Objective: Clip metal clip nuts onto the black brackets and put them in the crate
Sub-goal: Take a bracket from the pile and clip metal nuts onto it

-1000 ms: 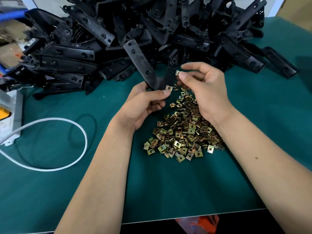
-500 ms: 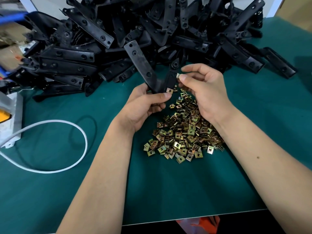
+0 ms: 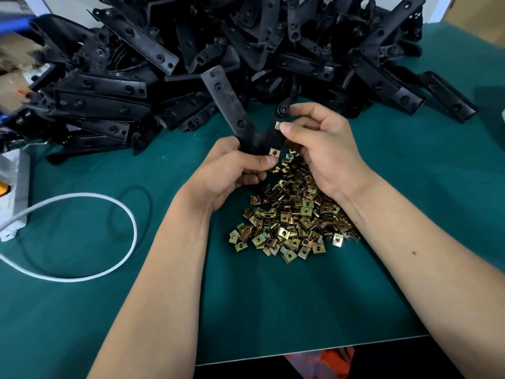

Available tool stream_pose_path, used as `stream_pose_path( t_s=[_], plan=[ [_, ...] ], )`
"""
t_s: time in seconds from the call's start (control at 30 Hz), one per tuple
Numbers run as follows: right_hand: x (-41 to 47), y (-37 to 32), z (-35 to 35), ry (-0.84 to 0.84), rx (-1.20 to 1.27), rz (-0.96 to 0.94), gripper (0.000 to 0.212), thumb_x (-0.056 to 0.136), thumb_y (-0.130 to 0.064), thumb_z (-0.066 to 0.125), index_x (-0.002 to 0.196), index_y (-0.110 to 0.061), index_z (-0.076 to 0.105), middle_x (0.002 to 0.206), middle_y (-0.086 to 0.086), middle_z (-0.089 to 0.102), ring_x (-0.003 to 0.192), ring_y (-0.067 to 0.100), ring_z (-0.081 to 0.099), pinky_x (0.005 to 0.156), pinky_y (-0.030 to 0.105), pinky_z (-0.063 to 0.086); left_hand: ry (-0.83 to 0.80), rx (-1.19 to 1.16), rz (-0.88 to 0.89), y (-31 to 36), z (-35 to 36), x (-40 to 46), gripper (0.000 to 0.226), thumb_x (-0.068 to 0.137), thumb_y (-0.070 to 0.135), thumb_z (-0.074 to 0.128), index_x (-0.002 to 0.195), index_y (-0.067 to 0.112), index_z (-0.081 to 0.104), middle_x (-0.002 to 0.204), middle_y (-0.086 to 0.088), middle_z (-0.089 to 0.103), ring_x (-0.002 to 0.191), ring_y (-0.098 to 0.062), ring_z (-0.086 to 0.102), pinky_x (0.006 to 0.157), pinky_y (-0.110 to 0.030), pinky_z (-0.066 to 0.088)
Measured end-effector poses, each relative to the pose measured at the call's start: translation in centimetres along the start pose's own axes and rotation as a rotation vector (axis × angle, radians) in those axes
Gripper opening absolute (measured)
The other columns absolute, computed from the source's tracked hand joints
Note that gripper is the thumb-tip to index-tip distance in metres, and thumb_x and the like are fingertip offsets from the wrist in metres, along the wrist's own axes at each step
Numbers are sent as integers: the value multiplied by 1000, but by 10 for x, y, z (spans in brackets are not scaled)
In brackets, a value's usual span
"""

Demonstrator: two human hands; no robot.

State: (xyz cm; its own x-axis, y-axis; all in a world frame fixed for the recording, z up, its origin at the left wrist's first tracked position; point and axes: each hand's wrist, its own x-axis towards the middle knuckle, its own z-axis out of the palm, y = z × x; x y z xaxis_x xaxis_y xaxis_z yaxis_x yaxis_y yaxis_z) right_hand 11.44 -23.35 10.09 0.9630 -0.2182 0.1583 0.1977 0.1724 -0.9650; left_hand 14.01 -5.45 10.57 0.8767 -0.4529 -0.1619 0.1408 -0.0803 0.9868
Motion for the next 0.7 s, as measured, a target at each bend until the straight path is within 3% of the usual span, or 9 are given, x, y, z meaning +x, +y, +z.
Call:
stream_pose_path(
  t_s=[0.2, 0.37, 0.5, 0.57, 0.7],
  plan=[
    [0, 0, -2, 0, -40, 14, 22, 86, -8, 78, 107, -14, 72, 81, 3, 71, 92, 23, 69, 109, 58, 48, 22, -10, 14, -1, 3, 1, 17, 84, 4, 79, 96, 13, 70, 81, 2, 73, 68, -8, 65, 59, -17, 53],
    [0, -3, 2, 0, -43, 61, 24, 90, -32, 72, 105, -12, 73, 107, 19, 76, 107, 38, 72, 104, 60, 52, 29, -188, 43, -5, 7, 1, 27, 89, 4, 75, 114, 8, 66, 97, -2, 73, 77, -10, 66, 67, -19, 54],
    [-3, 0, 2, -46, -234, 18, 28, 96, -37, 68, 92, -10, 76, 104, 19, 75, 108, 37, 69, 104, 59, 51, 73, -312, 41, -6, 5, 3, 27, 87, 4, 75, 111, 9, 66, 94, -3, 73, 73, -9, 65, 62, -17, 52],
    [-3, 0, 2, -67, -288, -2, 21, 97, -31, 70, 92, -13, 79, 100, 17, 76, 104, 33, 71, 101, 53, 54, 94, -340, 40, -6, 4, 3, 26, 87, 4, 76, 111, 8, 67, 92, -3, 73, 73, -10, 65, 63, -18, 53],
    [-2, 0, 0, -94, -394, -30, 4, 92, -22, 77, 93, -21, 81, 86, -8, 77, 85, 2, 68, 83, 20, 51, 95, -397, 36, -6, 3, 2, 23, 87, 6, 75, 109, 8, 66, 89, -3, 73, 74, -14, 66, 65, -20, 54]
  ],
)
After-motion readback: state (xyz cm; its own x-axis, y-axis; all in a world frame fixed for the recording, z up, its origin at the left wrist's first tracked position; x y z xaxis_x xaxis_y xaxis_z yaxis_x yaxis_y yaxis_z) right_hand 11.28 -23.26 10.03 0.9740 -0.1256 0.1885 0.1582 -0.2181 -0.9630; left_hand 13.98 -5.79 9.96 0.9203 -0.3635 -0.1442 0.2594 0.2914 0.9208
